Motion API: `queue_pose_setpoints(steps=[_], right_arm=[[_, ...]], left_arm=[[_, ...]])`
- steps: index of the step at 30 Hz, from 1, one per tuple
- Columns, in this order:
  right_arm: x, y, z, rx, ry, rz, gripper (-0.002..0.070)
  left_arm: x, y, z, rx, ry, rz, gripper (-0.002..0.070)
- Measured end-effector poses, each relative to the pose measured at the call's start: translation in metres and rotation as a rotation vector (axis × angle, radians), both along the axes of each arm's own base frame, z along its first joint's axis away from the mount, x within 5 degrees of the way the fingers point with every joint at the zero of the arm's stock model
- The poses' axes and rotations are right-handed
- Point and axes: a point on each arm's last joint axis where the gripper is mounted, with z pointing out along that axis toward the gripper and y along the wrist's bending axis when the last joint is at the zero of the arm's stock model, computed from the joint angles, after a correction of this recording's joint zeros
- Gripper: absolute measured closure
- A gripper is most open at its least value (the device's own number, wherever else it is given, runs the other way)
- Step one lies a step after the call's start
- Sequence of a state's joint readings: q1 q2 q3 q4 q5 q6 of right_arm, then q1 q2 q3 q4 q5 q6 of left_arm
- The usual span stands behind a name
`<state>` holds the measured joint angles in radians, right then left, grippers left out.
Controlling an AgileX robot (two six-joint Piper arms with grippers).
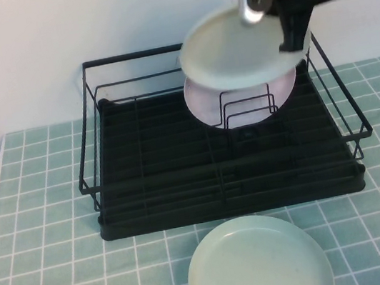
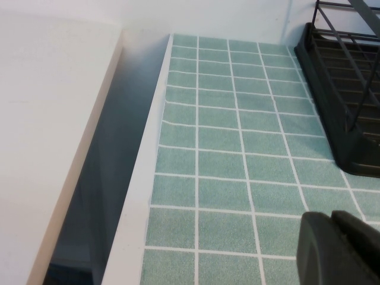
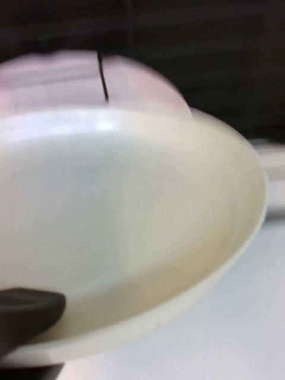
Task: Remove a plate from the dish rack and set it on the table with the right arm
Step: Grasp the plate from the shelf, then place the plate from the table
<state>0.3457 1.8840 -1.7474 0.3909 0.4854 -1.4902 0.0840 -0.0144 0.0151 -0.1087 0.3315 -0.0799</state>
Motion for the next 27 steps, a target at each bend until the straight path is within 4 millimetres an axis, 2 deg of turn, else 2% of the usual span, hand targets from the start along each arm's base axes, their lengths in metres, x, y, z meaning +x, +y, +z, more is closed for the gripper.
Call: queue_pose_setpoints(steps=[1,4,7,9,12,14,16,19,21,24,27], right_arm=[[-0.003,-0.002,0.008,0.007,-0.018,-0.005,0.0577],[-0.027,-0.010,0.049,0.070,-0.066,-0.031,0.0577],[-0.058,-0.021,0.086,0.211,-0.024,-0.102,0.0577],[-0.085,-0.031,0.112,0.337,0.044,-0.176,0.0577],[-0.124,-0.046,0.133,0.461,0.212,-0.307,0.0577],[-0.148,-0.055,0.137,0.502,0.335,-0.387,0.0577],[-0.171,-0.062,0.131,0.499,0.442,-0.438,0.0577],[-0.208,-0.068,0.104,0.513,0.626,-0.463,0.0578],[-0.228,-0.068,0.074,0.572,0.745,-0.462,0.0578],[-0.247,-0.063,0.018,0.727,0.921,-0.486,0.0578],[-0.255,-0.060,-0.034,0.897,1.067,-0.555,0.0578]], left_arm=[[0.000,0.000,0.000,0.000,0.000,0.000,0.0678],[0.000,0.000,0.000,0.000,0.000,0.000,0.0678],[0.000,0.000,0.000,0.000,0.000,0.000,0.0678],[0.000,0.000,0.000,0.000,0.000,0.000,0.0678],[0.000,0.000,0.000,0.000,0.000,0.000,0.0678],[0.000,0.000,0.000,0.000,0.000,0.000,0.0678],[0.000,0.000,0.000,0.000,0.000,0.000,0.0678],[0.000,0.000,0.000,0.000,0.000,0.000,0.0678],[0.000,0.000,0.000,0.000,0.000,0.000,0.0678],[0.000,0.000,0.000,0.000,0.000,0.000,0.0678],[0.000,0.000,0.000,0.000,0.000,0.000,0.0678]])
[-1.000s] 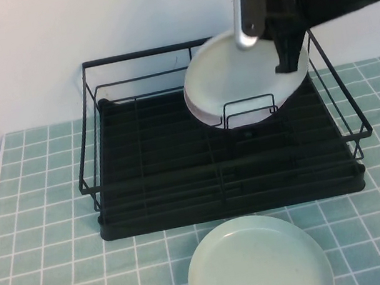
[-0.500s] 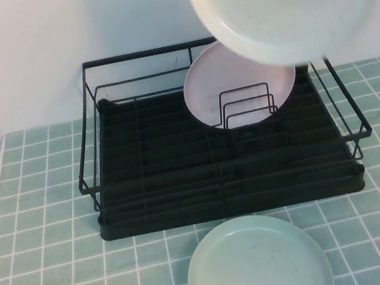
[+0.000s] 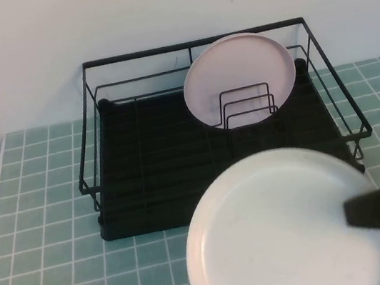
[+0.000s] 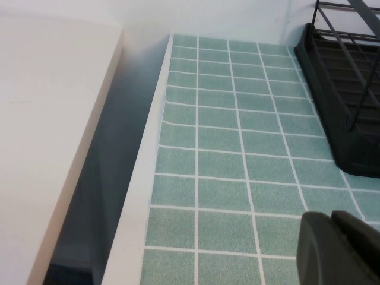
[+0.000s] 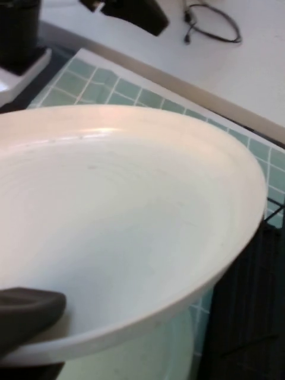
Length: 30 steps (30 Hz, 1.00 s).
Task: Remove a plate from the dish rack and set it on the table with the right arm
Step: Place the plate from the table
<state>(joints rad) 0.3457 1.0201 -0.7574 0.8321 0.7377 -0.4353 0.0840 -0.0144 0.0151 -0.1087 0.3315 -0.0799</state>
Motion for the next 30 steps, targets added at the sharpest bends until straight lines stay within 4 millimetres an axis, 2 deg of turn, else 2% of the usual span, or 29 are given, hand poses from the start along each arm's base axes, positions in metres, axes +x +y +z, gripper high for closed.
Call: queue_pose_setpoints(steps=[2,4,11,16,19,25,30], right_arm=[[0.002,0.001,-0.031,0.064,0.059,-0.063,0.0578],[0.007,0.003,-0.049,0.091,0.081,-0.098,0.0578],[0.040,0.013,-0.086,0.060,0.134,-0.130,0.0579],[0.051,0.016,-0.111,0.002,0.183,-0.104,0.0577],[0.054,0.018,-0.117,0.003,0.179,-0.093,0.0551],[0.061,0.022,-0.121,0.024,0.113,-0.065,0.0451],[0.065,0.027,-0.113,0.030,0.059,0.006,0.0421]], left_arm=[[0.000,0.000,0.000,0.000,0.000,0.000,0.0678],[0.000,0.000,0.000,0.000,0.000,0.000,0.0678],[0.000,0.000,0.000,0.000,0.000,0.000,0.0678],[0.000,0.000,0.000,0.000,0.000,0.000,0.0678],[0.000,0.000,0.000,0.000,0.000,0.000,0.0679],[0.000,0.000,0.000,0.000,0.000,0.000,0.0678],[0.000,0.000,0.000,0.000,0.000,0.000,0.0678]])
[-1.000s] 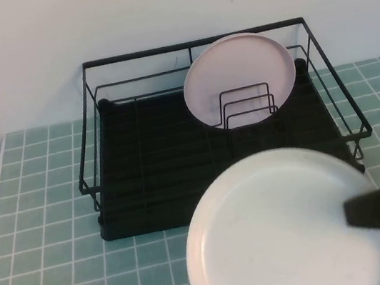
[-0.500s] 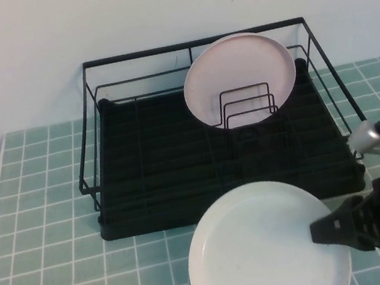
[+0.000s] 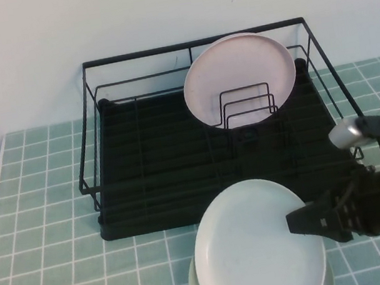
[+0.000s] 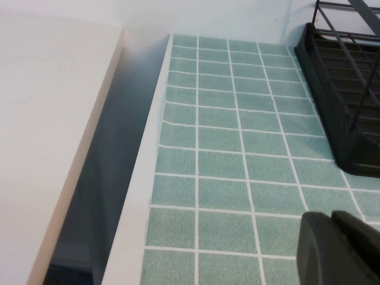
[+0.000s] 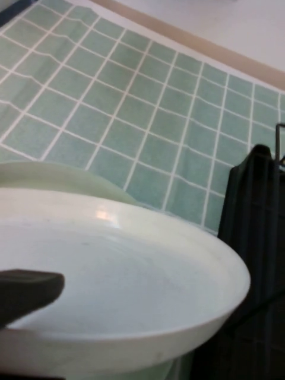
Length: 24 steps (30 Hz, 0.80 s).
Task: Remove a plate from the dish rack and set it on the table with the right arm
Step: Place the plate from the table
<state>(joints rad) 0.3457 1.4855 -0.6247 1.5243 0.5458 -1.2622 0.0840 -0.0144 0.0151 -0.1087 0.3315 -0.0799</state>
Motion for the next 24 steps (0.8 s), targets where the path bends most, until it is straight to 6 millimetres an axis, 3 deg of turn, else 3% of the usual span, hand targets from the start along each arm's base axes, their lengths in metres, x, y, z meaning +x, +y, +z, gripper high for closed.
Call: queue_pose_setpoints(steps=[6,16,24], right_arm=[[0.005,0.006,0.012,-0.050,-0.050,0.160,0.0414],[0.004,0.001,0.014,-0.244,-0.039,0.346,0.0414],[0.014,0.003,0.038,-0.315,-0.114,0.489,0.0414]], left_arm=[[0.000,0.000,0.000,0.000,0.000,0.000,0.0678],[0.000,0.000,0.000,0.000,0.000,0.000,0.0678],[0.000,0.000,0.000,0.000,0.000,0.000,0.0678]])
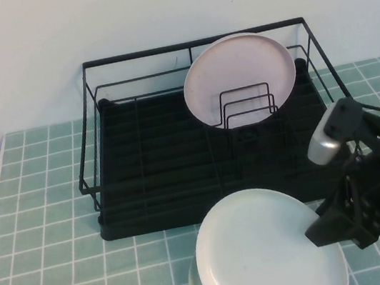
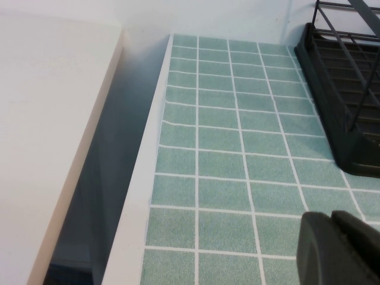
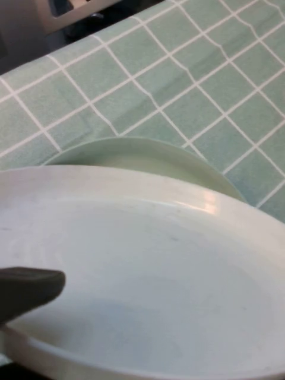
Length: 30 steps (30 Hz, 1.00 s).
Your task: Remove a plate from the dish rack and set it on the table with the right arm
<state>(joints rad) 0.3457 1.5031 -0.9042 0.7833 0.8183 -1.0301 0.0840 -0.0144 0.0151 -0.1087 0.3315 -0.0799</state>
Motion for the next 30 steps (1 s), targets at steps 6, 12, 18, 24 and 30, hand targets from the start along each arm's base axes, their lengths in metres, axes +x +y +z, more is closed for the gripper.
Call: queue_pose_setpoints(steps=[6,12,18,24,30], right_arm=[[0.007,0.003,0.016,0.009,-0.041,0.029,0.0414],[0.009,0.005,0.014,0.026,-0.016,0.022,0.0414],[0.014,0.008,0.002,0.026,0.032,0.016,0.0392],[0.014,0.012,0.022,0.052,0.032,0.087,0.0554],[-0.017,0.001,0.084,0.125,-0.171,0.098,0.0660]], left_arm=[[0.000,0.000,0.000,0.000,0.000,0.000,0.0678],[0.000,0.000,0.000,0.000,0.000,0.000,0.0678],[0.000,0.000,0.000,0.000,0.000,0.000,0.0678],[0.000,0.000,0.000,0.000,0.000,0.000,0.0678],[0.000,0.000,0.000,0.000,0.000,0.000,0.0678]])
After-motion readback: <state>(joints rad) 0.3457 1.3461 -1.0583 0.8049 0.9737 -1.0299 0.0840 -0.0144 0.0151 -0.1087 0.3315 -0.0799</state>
